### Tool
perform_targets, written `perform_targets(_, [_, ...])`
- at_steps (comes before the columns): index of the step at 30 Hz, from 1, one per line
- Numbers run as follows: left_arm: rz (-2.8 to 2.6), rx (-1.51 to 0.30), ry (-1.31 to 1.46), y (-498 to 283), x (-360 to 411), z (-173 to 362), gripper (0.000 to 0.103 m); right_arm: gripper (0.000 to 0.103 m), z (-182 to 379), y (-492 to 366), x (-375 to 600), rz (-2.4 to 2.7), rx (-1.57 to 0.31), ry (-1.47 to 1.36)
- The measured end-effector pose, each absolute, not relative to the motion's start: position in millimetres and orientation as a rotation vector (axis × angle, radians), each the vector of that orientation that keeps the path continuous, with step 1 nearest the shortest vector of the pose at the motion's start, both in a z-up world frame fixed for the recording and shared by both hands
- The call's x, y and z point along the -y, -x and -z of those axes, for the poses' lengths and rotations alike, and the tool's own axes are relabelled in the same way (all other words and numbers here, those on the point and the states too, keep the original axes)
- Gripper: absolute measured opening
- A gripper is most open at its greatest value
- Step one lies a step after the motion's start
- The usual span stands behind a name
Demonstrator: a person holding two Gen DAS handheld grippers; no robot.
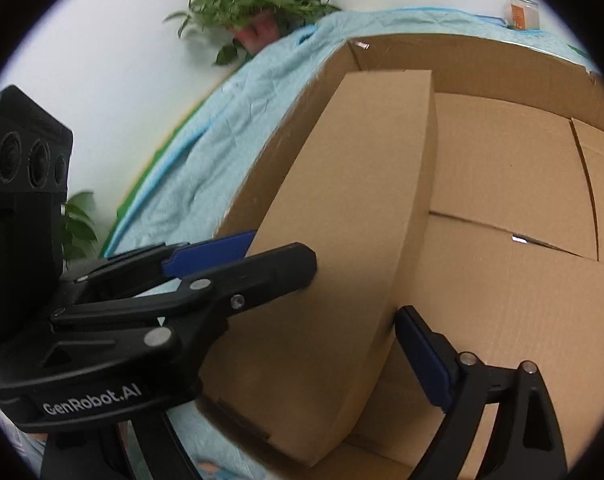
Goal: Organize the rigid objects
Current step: 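Lower the cardboard flap into the open box and open the left gripper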
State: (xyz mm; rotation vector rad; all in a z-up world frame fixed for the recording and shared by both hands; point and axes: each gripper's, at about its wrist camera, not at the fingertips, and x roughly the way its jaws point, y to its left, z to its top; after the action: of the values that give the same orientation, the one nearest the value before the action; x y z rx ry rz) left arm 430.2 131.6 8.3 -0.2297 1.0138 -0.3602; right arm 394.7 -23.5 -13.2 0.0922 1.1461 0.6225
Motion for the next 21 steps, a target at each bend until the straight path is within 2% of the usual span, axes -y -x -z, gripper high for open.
perform_targets(3, [0.373,-1.017,0.237,-413.9,-132.4,-6.2,0.039,0.088,8.0,-386.1,30.9,-0.654,-1.133,-0.080])
perform_targets(4, [0.376,-1.015,0.235,-410.3,-133.1,-5.4,0.039,0.080,6.9,-382.4,34.6,-0.654,-1.122,-0.079])
perform_targets(5, [0.377,-1.015,0.237,-407.5,-133.7,-4.6,0.039,0.068,7.3,-379.9,37.4,-0.639,-1.112,-0.074])
perform_targets(6, [0.370,-1.015,0.240,-405.0,-133.8,-4.7,0.039,0.061,8.6,-380.3,41.0,-0.616,-1.110,-0.070])
perform_targets(8, [0.358,-1.021,0.268,-406.8,-137.9,-5.3,0.039,0.056,11.5,-382.5,44.8,-0.624,-1.105,-0.092])
perform_targets(12, [0.338,-1.010,0.305,-410.9,-145.6,-14.2,0.039,0.052,13.8,-388.4,52.9,-0.628,-1.095,-0.184])
perform_targets(16, [0.323,-0.992,0.311,-417.3,-149.0,-22.9,0.047,0.052,21.5,-393.4,57.6,-0.648,-1.126,-0.315])
perform_targets(21, [0.306,-0.964,0.287,-395.6,-150.4,-26.8,0.047,0.054,16.9,-380.5,43.6,-0.671,-1.123,-0.252])
